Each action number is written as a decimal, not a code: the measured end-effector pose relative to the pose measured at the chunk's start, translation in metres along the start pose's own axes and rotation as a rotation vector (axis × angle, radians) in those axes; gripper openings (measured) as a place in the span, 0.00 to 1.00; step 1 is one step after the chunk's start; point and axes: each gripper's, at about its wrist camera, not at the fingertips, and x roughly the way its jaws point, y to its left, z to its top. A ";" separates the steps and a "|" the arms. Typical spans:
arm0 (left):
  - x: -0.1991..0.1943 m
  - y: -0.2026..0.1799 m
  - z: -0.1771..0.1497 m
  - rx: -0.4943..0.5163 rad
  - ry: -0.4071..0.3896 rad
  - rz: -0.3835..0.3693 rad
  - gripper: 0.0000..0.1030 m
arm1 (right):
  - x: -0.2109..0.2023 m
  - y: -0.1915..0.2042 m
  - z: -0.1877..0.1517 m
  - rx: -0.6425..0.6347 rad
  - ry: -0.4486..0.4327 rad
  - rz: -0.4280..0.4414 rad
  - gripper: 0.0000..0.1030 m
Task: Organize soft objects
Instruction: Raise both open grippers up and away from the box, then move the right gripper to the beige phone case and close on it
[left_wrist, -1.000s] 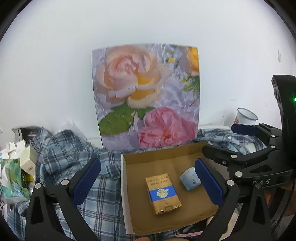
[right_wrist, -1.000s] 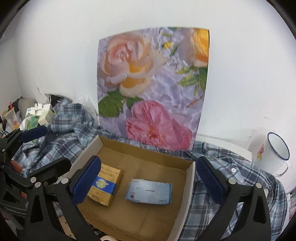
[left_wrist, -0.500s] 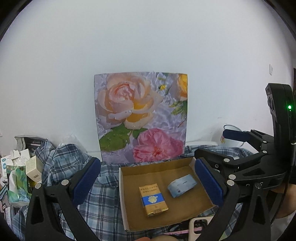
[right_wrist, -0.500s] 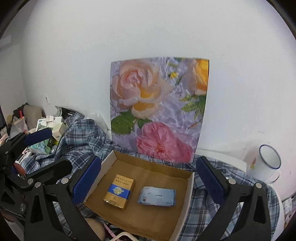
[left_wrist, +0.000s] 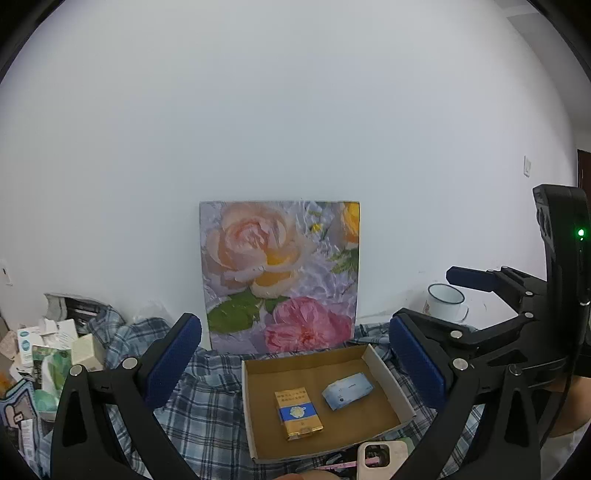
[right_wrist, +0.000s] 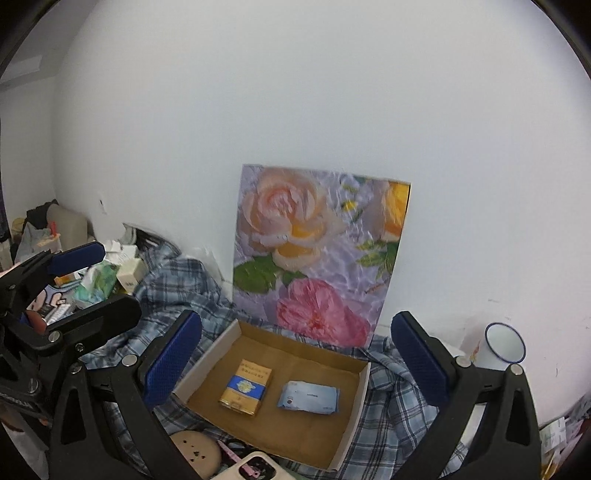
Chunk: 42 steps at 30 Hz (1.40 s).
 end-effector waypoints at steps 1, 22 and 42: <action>-0.005 0.000 0.000 0.004 -0.005 0.002 1.00 | -0.004 0.002 0.001 0.000 -0.009 0.003 0.99; -0.043 -0.005 -0.052 0.063 0.042 0.001 1.00 | -0.044 0.024 -0.069 -0.002 -0.005 0.166 0.99; 0.012 -0.002 -0.113 0.050 0.224 -0.046 1.00 | -0.007 0.020 -0.142 0.009 0.125 0.209 0.99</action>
